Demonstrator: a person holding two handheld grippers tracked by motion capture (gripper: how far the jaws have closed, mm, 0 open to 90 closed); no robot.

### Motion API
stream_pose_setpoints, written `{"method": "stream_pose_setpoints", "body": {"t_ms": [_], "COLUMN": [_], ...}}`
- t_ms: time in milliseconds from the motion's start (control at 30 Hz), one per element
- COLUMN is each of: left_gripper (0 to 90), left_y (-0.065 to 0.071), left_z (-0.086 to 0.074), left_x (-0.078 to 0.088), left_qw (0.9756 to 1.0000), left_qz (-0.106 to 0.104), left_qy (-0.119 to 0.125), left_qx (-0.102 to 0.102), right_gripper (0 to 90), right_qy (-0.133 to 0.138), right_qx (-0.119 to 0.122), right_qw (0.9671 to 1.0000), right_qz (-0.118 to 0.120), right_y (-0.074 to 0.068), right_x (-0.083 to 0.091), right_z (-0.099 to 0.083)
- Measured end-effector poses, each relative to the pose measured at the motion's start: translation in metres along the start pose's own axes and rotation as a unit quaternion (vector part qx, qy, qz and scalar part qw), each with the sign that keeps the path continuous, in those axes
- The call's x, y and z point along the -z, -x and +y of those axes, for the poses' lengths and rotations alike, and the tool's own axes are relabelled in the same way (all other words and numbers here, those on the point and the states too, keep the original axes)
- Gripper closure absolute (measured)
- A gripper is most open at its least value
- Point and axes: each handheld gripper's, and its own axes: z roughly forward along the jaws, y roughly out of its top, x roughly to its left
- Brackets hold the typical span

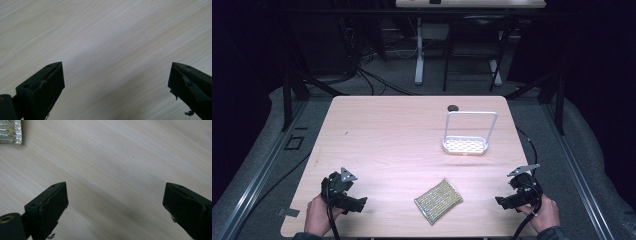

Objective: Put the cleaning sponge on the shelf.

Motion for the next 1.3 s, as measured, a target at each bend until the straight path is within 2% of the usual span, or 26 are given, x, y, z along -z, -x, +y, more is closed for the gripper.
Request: {"method": "stream_pose_setpoints", "body": {"t_ms": [400, 867, 1033, 1300], "left_gripper": [0.4, 0.4, 0.4, 0.3], "left_y": [0.000, 0.000, 0.000, 0.000], "left_z": [0.000, 0.001, 0.001, 0.001], "left_x": [0.000, 0.001, 0.000, 0.001], "left_qw": [1.0000, 1.0000, 0.9999, 0.9999], "left_qz": [-0.003, -0.002, -0.001, -0.004], "left_qy": [0.006, 0.007, 0.012, 0.012], "left_qx": [0.003, 0.002, 0.001, -0.001], "right_gripper": [4.3, 1.4, 0.0, 0.0], "right_qy": [-0.006, -0.013, -0.008, -0.001], "right_qx": [0.014, 0.042, 0.048, 0.073], "right_qw": [0.9999, 0.9989, 0.9985, 0.9970], "right_qz": [0.004, 0.016, 0.024, 0.027], "right_y": [-0.006, -0.024, -0.031, -0.045], "right_x": [0.001, -0.004, -0.006, -0.009], "right_z": [0.004, 0.013, 0.018, 0.027]}}
